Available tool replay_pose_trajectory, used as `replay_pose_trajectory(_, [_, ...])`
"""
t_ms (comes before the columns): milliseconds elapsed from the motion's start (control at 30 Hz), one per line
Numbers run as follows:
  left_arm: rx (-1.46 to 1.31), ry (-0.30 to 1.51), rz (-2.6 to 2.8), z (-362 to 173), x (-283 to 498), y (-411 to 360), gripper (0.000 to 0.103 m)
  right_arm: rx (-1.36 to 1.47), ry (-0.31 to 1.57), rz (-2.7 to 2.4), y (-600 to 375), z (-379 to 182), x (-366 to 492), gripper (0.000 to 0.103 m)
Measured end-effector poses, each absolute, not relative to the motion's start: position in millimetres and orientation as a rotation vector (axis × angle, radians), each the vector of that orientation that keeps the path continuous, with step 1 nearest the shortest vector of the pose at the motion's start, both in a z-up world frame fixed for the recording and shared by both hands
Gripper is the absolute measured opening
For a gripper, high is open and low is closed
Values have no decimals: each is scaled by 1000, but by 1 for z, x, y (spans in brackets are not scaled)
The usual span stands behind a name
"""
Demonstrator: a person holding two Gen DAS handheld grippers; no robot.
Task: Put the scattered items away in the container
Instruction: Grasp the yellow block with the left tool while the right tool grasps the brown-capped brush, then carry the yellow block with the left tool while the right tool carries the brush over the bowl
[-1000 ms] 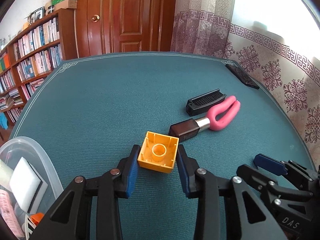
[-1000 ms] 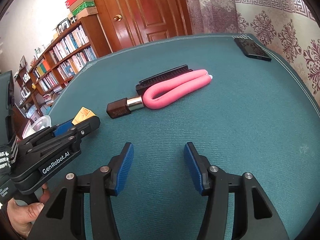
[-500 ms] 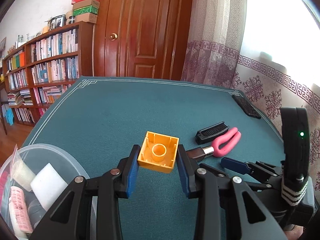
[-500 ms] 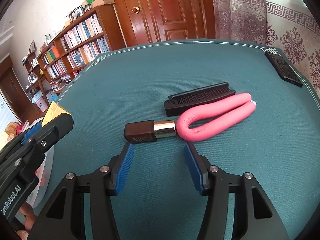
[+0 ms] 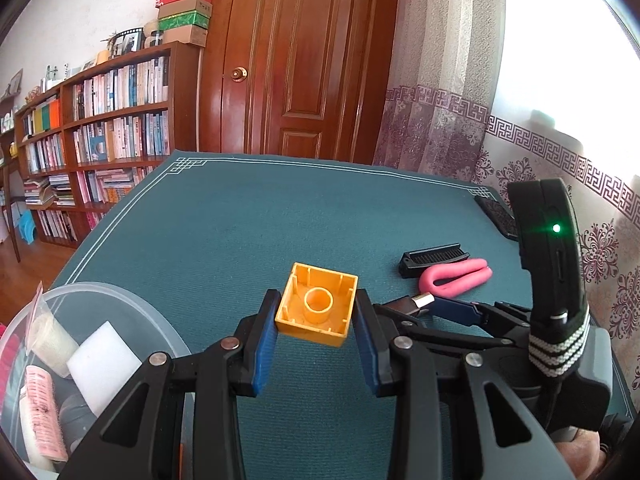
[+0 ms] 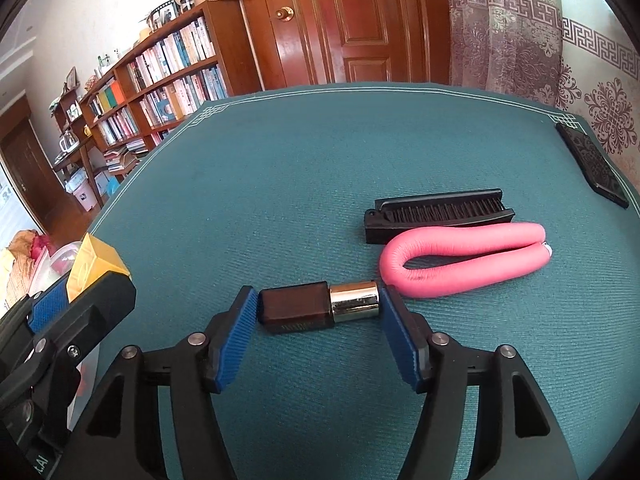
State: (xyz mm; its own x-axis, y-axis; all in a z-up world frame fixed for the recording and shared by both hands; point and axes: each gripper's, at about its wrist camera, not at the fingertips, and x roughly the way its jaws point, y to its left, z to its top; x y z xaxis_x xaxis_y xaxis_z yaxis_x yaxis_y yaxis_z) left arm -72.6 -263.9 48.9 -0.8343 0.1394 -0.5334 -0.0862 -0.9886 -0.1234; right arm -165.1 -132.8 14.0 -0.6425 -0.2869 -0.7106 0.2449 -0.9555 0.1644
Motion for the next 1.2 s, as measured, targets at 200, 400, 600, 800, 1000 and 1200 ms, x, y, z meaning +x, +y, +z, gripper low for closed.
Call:
replay_pose_trajectory(200, [-846, -147, 2912, 50, -71, -266, 40, 1148, -45, -2602, -137, 13, -167, 71])
replay_pose_trajectory(400, [-840, -142, 2915, 50, -71, -266, 40, 1145, -33, -2624, -137, 12, -165, 65])
replay_pose_trajectory(600, [-828, -126, 2917, 51, -69, -265, 40, 1136, -100, -2636, -126, 12, -158, 64])
replay_pose_trajectory(800, [-817, -120, 2917, 53, -67, -263, 40, 1132, -183, -2677, -109, 12, -136, 64])
replay_pose_trajectory(1000, [-801, -112, 2919, 56, -64, -261, 40, 1105, -233, -2719, -102, 14, -110, 64])
replay_pose_trajectory(1200, [-769, -115, 2935, 67, -56, -262, 40, 1069, -270, -2740, -98, 19, -91, 64])
